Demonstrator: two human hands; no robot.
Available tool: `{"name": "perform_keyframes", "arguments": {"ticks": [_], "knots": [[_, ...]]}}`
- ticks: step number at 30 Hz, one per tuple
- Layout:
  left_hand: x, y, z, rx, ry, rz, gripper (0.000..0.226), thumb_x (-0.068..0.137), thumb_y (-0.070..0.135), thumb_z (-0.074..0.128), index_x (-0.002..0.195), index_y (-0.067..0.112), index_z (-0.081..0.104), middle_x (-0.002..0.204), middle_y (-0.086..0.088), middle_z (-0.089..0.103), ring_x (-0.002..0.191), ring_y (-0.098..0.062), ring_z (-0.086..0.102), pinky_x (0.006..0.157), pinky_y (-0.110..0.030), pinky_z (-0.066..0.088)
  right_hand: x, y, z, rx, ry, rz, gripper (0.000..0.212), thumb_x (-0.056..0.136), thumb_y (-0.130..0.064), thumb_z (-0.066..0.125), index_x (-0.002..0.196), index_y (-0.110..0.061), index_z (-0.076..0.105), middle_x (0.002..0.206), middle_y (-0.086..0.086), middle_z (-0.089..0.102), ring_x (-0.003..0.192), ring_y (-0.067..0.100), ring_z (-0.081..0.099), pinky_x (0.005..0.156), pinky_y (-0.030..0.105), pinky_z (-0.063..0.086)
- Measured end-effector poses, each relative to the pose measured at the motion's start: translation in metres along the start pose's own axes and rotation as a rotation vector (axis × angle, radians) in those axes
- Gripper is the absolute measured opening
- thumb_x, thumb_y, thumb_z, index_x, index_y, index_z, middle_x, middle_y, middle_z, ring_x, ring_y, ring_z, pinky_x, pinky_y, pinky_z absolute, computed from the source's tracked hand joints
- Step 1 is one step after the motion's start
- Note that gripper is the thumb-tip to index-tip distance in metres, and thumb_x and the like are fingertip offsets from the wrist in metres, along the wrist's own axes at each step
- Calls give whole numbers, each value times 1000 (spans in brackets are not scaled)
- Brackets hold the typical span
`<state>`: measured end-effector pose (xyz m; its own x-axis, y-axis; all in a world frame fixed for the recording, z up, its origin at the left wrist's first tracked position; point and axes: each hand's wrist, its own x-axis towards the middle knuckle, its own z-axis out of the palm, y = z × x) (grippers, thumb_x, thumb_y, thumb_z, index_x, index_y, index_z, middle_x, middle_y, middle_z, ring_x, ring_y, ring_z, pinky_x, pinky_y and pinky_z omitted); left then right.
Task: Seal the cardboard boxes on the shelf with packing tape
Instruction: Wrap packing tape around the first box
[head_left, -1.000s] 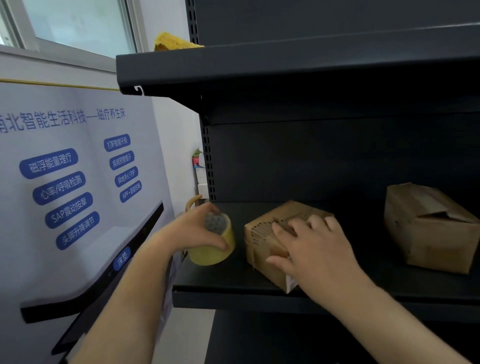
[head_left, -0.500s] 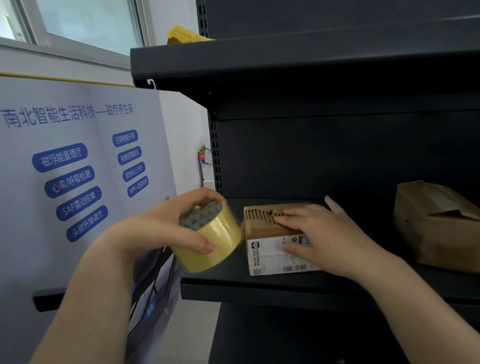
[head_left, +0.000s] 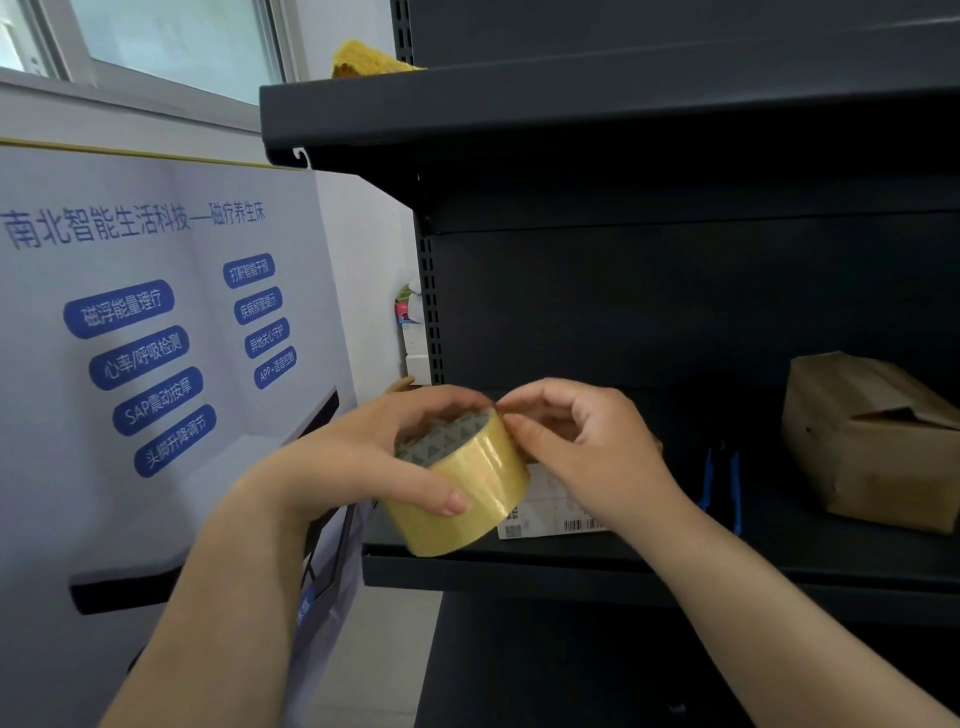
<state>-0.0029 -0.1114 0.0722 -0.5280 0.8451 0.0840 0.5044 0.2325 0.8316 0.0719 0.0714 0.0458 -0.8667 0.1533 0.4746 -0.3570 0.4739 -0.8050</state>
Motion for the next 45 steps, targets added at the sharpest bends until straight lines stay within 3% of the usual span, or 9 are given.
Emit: {"name": "perform_keyframes", "arguments": {"ticks": [8,16,24,28,32,36,39,43,45], "knots": [[-5,-13,1,-136,-2,43,88,46,47,81,127,36,47,127,7,57,114,-16,56,86,-34,50,9,-3,-4,94,19,108,9,87,-9,62,87,-14,70,68,1,72,62,13,69,57,16,53],[-1,-35,3,-334,432,246,43,51,63,76,68,23,77,64,7,71,64,-2,65,64,-17,49,30,-14,-10,108,5,210,9,88,-14,61,87,-5,65,71,4,72,53,9,66,49,6,45],[6,1,-19,154,546,29,37,74,45,66,51,16,61,38,10,50,38,0,47,49,-11,38,48,-14,-35,14,86,284,9,88,-17,62,82,-10,64,63,3,70,55,12,69,62,23,55],[3,-16,-39,-242,260,109,30,55,49,80,57,20,70,43,9,59,39,0,54,50,-14,45,46,-11,-43,23,92,296,9,87,-18,63,82,-11,65,65,2,71,52,9,66,63,24,55],[10,-35,-45,-815,-275,333,22,87,14,62,101,-2,62,73,-8,72,62,-17,69,75,-33,56,48,-10,-47,110,98,314,9,85,-17,65,83,-8,66,58,1,70,54,12,67,58,22,57],[15,-18,-48,-242,142,-139,63,42,50,86,79,4,66,43,2,59,33,-9,52,36,-19,45,51,1,-57,-49,169,370,9,85,-17,65,80,-10,67,63,3,67,56,13,64,62,25,55],[25,-10,-56,43,348,-398,50,58,47,75,82,4,67,38,5,48,35,-8,39,35,-18,35,50,10,-70,-28,225,450,9,84,-15,66,77,-10,67,66,4,65,58,12,61,60,24,52],[30,-21,-70,-420,177,-155,43,41,46,88,58,12,68,34,5,43,28,-5,37,31,-16,34,46,16,-78,48,290,482,10,84,-15,66,76,-9,67,66,4,63,53,9,57,67,28,56],[28,-25,-74,-813,-98,24,30,66,32,81,68,5,67,39,1,52,33,-8,48,37,-17,40,45,17,-80,123,303,484,12,83,-15,68,73,-8,67,62,3,61,48,8,56,68,30,56]]}}
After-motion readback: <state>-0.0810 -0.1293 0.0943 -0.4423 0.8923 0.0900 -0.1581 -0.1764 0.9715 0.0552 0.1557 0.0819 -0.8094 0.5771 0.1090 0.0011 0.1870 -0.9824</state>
